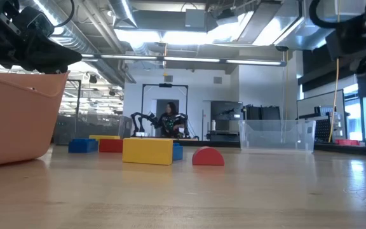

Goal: Sort & place blocks by color
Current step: Put the right red block into the transparent white bin

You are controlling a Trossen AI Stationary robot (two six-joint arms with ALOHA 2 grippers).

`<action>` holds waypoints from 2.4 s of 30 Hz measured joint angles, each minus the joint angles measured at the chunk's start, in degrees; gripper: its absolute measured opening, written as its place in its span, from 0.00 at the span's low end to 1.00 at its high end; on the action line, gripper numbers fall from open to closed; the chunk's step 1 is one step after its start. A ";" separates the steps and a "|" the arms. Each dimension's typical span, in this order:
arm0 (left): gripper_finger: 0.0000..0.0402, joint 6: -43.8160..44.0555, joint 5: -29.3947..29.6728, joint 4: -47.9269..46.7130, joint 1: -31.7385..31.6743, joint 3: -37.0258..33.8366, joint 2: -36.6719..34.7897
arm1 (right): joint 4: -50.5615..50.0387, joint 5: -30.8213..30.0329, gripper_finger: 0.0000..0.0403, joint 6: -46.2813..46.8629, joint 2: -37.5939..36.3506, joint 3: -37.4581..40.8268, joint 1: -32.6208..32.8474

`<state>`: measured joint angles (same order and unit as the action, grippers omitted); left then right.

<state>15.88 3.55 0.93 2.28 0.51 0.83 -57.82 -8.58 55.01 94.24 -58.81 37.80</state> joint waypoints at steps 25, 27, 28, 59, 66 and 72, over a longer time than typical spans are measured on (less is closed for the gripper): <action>0.00 0.00 0.00 -0.02 -0.01 0.00 -0.01 | 3.26 0.09 0.46 0.27 8.19 0.09 -0.02; 0.00 0.00 0.00 -0.02 0.00 0.00 -0.01 | 3.26 0.06 0.38 0.24 8.19 0.09 -0.02; 0.00 0.00 0.00 -0.02 -0.02 0.00 -0.01 | 3.25 0.05 0.33 0.16 8.19 0.09 -0.02; 0.00 0.02 0.96 2.03 0.00 0.00 0.02 | 20.34 -51.39 0.17 -11.51 -37.38 21.59 -14.26; 0.00 -0.02 7.54 4.19 -0.02 0.00 -0.01 | 34.06 -37.81 0.17 -32.96 -44.93 18.72 -37.67; 0.00 -0.04 9.38 4.17 -0.01 0.00 -0.01 | 27.69 -16.69 0.17 -35.12 -38.21 8.33 -59.72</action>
<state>15.84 12.93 5.10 2.27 0.51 0.82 -30.13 -25.27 19.89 56.03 -50.48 -21.92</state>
